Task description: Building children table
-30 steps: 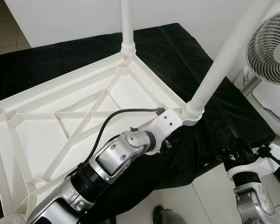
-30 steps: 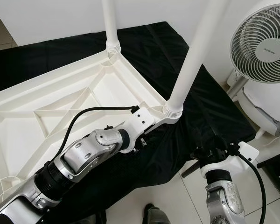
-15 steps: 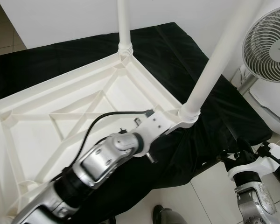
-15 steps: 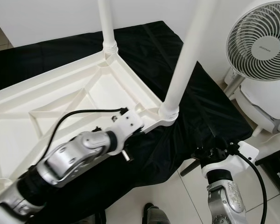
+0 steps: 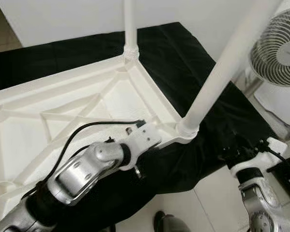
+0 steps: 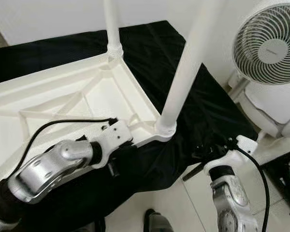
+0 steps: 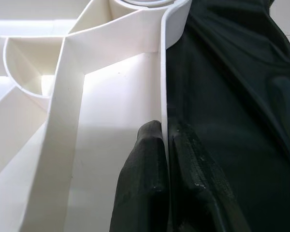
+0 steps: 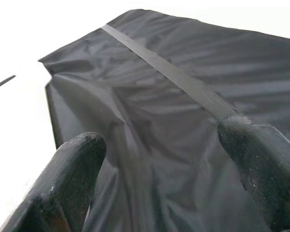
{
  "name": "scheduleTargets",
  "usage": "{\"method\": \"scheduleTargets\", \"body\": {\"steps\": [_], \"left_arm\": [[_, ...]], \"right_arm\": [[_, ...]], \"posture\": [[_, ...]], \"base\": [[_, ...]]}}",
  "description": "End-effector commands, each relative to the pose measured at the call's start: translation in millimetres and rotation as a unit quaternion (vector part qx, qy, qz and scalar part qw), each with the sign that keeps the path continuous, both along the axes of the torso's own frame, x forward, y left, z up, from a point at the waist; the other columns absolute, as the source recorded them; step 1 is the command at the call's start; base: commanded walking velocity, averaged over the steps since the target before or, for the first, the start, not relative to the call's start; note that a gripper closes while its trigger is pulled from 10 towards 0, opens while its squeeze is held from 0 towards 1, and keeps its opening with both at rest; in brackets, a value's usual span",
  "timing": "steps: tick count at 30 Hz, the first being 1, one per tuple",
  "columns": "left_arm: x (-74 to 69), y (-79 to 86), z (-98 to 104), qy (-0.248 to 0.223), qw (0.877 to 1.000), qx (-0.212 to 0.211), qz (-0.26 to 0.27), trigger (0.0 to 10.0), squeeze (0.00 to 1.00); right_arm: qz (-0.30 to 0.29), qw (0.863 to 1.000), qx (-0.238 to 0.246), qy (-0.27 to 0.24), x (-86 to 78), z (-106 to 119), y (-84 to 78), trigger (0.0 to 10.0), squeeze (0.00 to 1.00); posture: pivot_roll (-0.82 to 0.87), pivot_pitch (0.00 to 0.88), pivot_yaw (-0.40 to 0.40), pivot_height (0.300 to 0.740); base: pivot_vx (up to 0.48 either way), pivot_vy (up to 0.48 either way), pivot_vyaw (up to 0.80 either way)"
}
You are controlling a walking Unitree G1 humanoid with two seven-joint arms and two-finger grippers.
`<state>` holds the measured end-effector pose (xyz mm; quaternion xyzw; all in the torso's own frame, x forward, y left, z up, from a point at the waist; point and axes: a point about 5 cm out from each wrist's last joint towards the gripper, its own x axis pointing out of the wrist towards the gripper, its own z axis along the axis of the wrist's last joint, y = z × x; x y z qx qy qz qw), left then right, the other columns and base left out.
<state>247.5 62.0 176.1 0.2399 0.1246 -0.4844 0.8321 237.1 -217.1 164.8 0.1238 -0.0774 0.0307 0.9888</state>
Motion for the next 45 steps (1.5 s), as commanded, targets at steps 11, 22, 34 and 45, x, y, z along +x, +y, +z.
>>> {"method": "scheduleTargets", "body": {"steps": [11,22,34,45], "left_arm": [[-8.5,1.2,13.8,-0.002,0.997,-0.075,-0.012,10.0,1.00],[-10.7,-3.1,47.7,0.006,0.974,-0.211,-0.081,10.0,0.00],[18.1,4.6,49.4,-0.015,0.973,-0.230,-0.009,10.0,0.00],[31.3,12.3,54.7,-0.018,0.975,-0.223,0.006,10.0,0.00]], "right_arm": [[0.111,0.992,-0.059,0.012,11.2,2.2,9.7,10.0,0.00],[0.199,0.974,-0.110,0.014,11.4,8.9,5.9,10.0,0.00],[0.314,0.939,-0.140,0.010,14.3,15.9,15.9,10.0,0.00],[0.389,0.903,-0.179,0.030,14.1,16.5,13.5,10.0,0.00]], "posture": [[0.08,0.214,-0.094,0.740],[0.03,0.189,-0.087,0.740],[0.03,0.158,-0.064,0.740],[0.03,0.167,-0.020,0.740]], "base": [[0.000,0.000,0.00],[0.000,0.000,0.00],[0.000,0.000,0.00],[0.000,0.000,0.00]]}}
